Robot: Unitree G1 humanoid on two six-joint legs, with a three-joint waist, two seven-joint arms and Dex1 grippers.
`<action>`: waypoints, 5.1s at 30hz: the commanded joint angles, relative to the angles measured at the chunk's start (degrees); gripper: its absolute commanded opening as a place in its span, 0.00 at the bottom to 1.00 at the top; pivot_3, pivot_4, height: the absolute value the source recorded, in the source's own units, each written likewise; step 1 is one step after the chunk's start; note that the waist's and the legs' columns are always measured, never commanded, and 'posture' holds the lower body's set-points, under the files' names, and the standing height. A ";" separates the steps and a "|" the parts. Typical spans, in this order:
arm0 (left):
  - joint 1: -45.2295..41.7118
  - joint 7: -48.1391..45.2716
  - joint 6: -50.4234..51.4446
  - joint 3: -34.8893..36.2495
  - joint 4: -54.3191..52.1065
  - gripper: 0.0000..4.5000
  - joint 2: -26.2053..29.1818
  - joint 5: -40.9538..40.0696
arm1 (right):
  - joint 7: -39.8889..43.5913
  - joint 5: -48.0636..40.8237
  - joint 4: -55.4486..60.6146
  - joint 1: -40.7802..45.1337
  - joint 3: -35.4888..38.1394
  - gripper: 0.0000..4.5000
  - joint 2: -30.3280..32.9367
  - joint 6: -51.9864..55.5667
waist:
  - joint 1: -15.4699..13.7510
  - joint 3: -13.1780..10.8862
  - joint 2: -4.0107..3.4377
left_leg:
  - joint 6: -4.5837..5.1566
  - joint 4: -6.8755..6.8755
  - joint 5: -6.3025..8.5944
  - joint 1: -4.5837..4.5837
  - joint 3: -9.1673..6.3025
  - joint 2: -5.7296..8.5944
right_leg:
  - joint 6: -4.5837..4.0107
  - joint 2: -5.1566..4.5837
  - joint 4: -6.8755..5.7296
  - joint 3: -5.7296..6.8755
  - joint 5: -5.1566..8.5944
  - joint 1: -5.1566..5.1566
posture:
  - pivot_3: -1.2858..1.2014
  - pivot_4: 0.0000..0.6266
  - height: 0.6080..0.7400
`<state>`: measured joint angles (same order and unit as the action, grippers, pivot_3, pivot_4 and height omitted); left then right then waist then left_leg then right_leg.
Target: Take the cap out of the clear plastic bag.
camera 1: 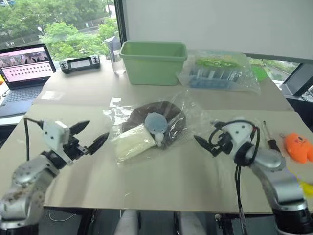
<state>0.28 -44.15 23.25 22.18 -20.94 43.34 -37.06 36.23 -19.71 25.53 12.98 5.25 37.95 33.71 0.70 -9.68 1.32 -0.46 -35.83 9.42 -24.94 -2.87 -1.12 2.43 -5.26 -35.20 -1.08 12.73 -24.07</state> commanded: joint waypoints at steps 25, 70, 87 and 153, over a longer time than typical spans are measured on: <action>-7.01 -10.51 -2.68 -13.15 2.93 1.00 3.81 9.05 | 10.25 -29.50 11.31 14.78 9.04 0.99 19.40 20.60 | -0.03 -0.14 -0.02 | -0.06 -0.20 0.02 -0.13 0.10 -0.04 | 0.02 0.04 -0.16 -0.06 0.06 -0.07 | 0.52 0.24 1.00; -31.37 -1.82 0.69 -27.39 16.86 0.41 -16.08 16.41 | 11.87 -31.90 10.76 19.00 5.95 1.00 22.62 19.05 | -2.34 -0.13 -0.01 | 0.01 -1.04 -0.12 -0.14 0.17 0.08 | 0.69 -0.04 -0.61 -0.11 -0.25 0.33 | 0.52 0.24 1.00; -30.83 2.92 18.13 -27.41 3.85 0.99 -11.55 17.15 | 9.99 -32.58 11.46 18.94 6.11 1.00 23.04 20.25 | 0.16 -0.25 0.14 | -0.02 -1.00 -0.08 -0.13 0.84 -0.11 | 0.43 0.15 -0.85 -0.94 -0.15 -0.18 | 0.52 0.24 1.00; -41.56 23.09 -18.67 -8.96 72.82 0.27 -5.32 29.14 | 6.02 -35.94 2.20 29.90 8.43 1.00 9.13 16.28 | 0.07 -0.39 0.42 | -0.02 -0.92 -0.08 -0.09 1.24 -0.20 | 0.81 0.11 -0.75 -1.14 -0.52 -0.26 | 0.52 0.24 1.00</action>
<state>-39.57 -23.34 7.93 11.96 48.19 36.51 -9.06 42.59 -54.91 26.66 42.07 12.11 46.38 50.67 0.77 -10.06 1.74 -0.48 -36.75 9.35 -25.03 -1.63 -1.33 3.25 -5.14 -35.95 -2.22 12.21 -24.33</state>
